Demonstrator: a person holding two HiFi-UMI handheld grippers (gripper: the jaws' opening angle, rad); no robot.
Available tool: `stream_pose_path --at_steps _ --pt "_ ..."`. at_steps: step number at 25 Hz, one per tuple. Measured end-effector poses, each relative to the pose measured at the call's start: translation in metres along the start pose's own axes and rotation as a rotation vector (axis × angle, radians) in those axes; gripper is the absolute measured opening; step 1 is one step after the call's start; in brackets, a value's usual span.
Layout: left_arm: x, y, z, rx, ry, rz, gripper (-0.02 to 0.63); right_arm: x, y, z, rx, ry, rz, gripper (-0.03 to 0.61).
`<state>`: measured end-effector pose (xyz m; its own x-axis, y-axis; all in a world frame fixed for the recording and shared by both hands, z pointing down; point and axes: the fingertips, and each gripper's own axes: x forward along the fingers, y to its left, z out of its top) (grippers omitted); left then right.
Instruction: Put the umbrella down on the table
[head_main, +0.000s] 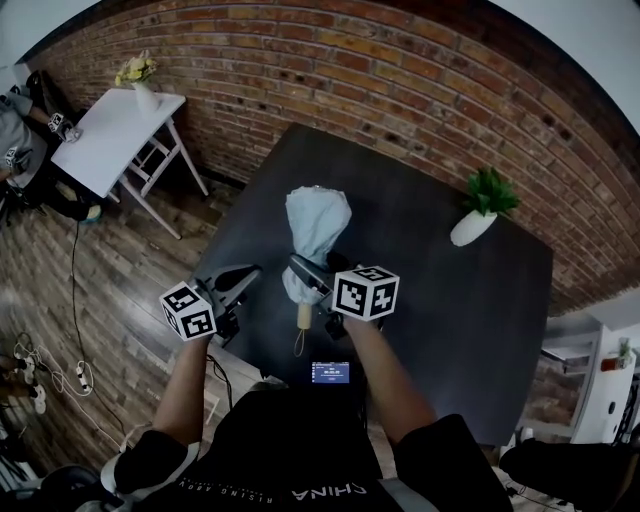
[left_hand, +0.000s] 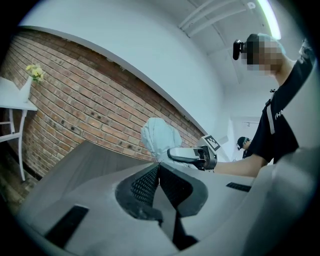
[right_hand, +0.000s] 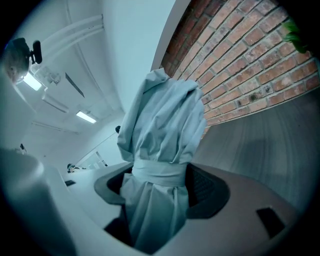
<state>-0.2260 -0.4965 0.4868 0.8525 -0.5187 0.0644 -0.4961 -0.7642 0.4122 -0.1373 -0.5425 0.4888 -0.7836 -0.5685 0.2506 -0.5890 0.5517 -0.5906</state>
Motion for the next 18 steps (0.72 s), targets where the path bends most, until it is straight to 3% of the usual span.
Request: stream_pose_path --at_steps 7,18 --pt "0.008 0.041 0.003 -0.044 -0.012 0.057 0.003 0.042 -0.034 -0.004 0.026 0.112 -0.06 0.307" --pt "0.041 0.094 -0.019 -0.092 0.051 0.099 0.003 0.103 -0.088 -0.033 0.093 0.255 -0.123 0.307"
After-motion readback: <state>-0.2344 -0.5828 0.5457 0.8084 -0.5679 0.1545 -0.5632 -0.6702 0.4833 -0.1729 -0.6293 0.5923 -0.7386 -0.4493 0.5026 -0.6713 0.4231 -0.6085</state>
